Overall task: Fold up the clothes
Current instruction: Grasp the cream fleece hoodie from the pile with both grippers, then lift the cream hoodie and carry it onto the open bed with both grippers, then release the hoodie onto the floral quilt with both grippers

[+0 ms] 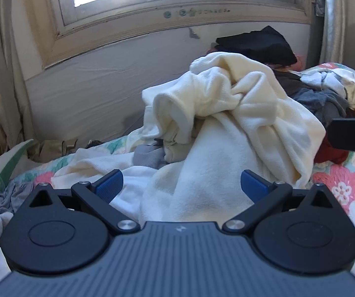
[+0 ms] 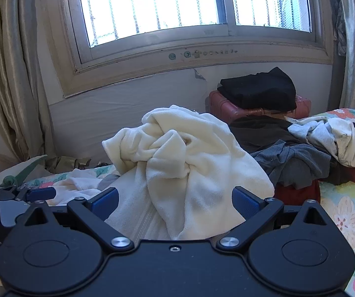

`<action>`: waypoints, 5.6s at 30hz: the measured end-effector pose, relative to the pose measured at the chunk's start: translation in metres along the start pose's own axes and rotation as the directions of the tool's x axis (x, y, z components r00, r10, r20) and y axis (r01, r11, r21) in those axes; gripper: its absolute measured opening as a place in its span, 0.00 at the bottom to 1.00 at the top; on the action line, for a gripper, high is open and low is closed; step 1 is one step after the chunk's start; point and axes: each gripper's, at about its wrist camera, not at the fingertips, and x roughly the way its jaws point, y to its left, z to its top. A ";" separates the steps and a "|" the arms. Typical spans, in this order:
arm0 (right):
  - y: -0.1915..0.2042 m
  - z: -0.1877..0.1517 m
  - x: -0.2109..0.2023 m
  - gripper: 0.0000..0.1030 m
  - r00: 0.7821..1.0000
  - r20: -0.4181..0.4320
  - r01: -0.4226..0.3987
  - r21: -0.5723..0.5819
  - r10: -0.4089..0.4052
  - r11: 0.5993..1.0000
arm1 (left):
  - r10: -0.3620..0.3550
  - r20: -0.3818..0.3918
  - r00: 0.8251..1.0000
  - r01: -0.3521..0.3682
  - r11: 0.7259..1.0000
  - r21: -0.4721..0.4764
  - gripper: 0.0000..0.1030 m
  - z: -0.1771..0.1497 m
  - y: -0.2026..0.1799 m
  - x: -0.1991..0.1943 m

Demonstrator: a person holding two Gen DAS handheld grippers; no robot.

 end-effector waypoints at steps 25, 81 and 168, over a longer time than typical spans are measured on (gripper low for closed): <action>0.004 0.003 0.000 0.97 1.000 0.006 0.000 -0.006 0.000 1.000 | -0.052 0.065 0.997 0.053 0.998 -0.014 0.50 -0.001 0.016 -0.011; -0.035 0.016 0.090 0.21 0.952 0.060 -0.302 0.047 0.299 0.952 | -0.533 0.134 0.835 0.549 0.822 -0.150 0.11 0.031 0.033 0.099; -0.324 -0.282 -0.274 0.54 0.834 0.199 0.345 0.540 -0.515 0.768 | -0.653 -0.292 0.698 0.702 0.544 0.459 0.61 -0.049 -0.380 -0.013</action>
